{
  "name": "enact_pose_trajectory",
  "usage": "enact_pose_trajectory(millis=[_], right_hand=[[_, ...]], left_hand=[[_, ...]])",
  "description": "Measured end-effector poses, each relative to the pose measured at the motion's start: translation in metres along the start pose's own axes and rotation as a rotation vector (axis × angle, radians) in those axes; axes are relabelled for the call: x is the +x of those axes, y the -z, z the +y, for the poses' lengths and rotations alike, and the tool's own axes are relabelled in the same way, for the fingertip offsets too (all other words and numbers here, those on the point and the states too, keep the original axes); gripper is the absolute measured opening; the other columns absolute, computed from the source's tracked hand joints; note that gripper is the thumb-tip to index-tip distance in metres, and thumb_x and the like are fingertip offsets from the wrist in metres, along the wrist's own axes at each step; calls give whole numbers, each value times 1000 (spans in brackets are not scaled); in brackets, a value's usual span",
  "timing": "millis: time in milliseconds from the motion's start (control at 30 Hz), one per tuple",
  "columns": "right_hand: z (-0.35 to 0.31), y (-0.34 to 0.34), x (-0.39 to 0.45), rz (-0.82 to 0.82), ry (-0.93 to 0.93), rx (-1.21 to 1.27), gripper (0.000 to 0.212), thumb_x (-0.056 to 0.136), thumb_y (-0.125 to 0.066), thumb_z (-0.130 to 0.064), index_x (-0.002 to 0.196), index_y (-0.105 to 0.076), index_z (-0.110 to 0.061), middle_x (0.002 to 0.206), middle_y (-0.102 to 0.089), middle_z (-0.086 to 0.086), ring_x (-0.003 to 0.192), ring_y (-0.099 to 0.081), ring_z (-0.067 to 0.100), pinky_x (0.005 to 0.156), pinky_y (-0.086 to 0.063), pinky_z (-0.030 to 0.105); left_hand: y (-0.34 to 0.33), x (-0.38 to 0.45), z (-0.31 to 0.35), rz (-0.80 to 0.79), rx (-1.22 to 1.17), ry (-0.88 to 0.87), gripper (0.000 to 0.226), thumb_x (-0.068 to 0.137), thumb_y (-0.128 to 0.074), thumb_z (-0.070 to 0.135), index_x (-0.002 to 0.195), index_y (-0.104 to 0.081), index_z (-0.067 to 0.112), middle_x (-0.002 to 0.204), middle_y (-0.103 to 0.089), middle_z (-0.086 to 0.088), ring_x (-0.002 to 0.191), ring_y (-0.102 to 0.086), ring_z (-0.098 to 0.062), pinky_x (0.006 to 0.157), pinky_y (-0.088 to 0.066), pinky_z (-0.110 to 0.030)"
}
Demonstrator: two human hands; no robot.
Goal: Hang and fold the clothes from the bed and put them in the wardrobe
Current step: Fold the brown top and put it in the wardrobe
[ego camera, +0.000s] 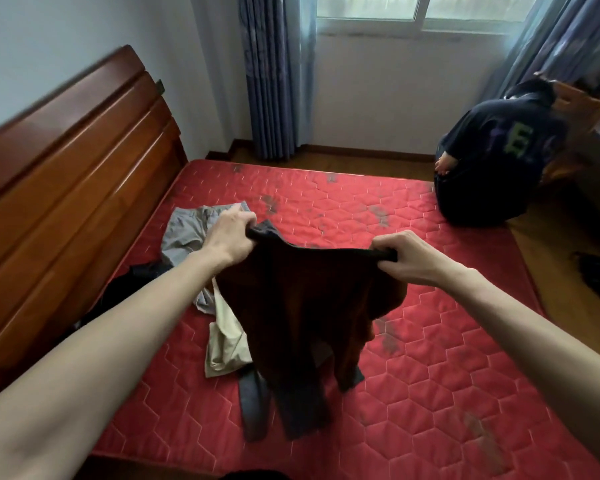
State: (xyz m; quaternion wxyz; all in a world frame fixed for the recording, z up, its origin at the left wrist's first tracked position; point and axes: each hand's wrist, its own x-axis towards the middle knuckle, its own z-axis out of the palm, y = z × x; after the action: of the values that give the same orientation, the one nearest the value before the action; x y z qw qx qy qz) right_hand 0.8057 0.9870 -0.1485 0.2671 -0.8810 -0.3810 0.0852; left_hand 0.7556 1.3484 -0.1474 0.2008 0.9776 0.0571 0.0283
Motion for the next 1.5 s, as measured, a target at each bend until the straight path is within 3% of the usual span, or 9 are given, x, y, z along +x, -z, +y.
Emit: enact_pose_trajectory(millis=[100, 233, 367, 633, 867, 1100, 1167, 1267, 1500], right_hand=[[8, -4, -1, -8, -101, 43, 26, 87, -62, -4, 68, -46, -9, 63, -47, -4, 58, -40, 7, 57, -37, 31], [16, -10, 2, -89, -172, -11, 42, 95, -72, -23, 66, -42, -19, 65, -47, -7, 57, -38, 6, 56, -37, 26], [14, -5, 7, -234, -202, -48, 42, 94, -73, -29, 68, -42, -22, 68, -48, -8, 57, -39, 6, 56, -37, 23], [14, 6, 6, -373, -166, -131, 28, 95, -74, -25, 88, -48, -31, 84, -61, -8, 68, -55, 5, 59, -44, 22], [13, 20, 10, -79, -361, 102, 40, 80, -88, -19, 106, -58, -23, 82, -64, -3, 70, -60, 11, 61, -48, 23], [-5, 43, 17, -120, -441, 419, 22, 88, -82, -32, 106, -80, -19, 99, -80, 4, 95, -76, 19, 88, -60, 33], [-10, 51, 22, -47, -388, 405, 7, 89, -82, -23, 92, -78, -17, 83, -78, -3, 78, -74, 13, 75, -58, 28], [-17, 60, 35, 106, -301, 371, 30, 84, -85, -9, 68, -61, -16, 55, -54, -17, 54, -46, -2, 55, -36, 15], [-19, 74, 44, 152, -243, 278, 34, 75, -91, -10, 72, -57, -14, 61, -55, -14, 59, -49, 3, 63, -41, 24]], left_hand=[[8, 5, -7, -35, -293, 35, 34, 86, -75, 9, 72, -44, 6, 71, -50, -9, 69, -51, -22, 63, -44, -41], [12, 3, 3, -126, -479, 45, 17, 94, -72, 16, 99, -56, 14, 91, -64, -11, 78, -61, -21, 72, -53, -39], [9, 6, 0, -206, -477, 39, 12, 92, -76, 15, 104, -74, 13, 101, -75, -10, 98, -73, -27, 95, -57, -51], [13, 2, 5, -292, -435, 64, 22, 105, -47, 17, 113, -66, 10, 111, -70, -14, 100, -66, -25, 92, -52, -42], [13, -8, 17, -429, -537, 143, 34, 87, -63, 58, 102, -74, 31, 102, -77, 4, 99, -73, -20, 96, -56, -42], [27, 4, 20, -423, -634, 42, 23, 98, -69, 28, 119, -75, 23, 108, -78, 6, 98, -72, -5, 90, -52, -22], [35, 9, 21, -485, -609, 51, 24, 96, -70, 27, 118, -75, 20, 111, -77, -2, 103, -73, -15, 93, -55, -27], [41, 14, 27, -617, -492, 49, 24, 94, -72, 23, 114, -73, 10, 110, -77, -10, 103, -74, -23, 92, -58, -32], [28, 20, 32, -654, -409, 35, 24, 91, -74, 15, 112, -63, 7, 113, -70, -8, 110, -69, -30, 102, -55, -44]])
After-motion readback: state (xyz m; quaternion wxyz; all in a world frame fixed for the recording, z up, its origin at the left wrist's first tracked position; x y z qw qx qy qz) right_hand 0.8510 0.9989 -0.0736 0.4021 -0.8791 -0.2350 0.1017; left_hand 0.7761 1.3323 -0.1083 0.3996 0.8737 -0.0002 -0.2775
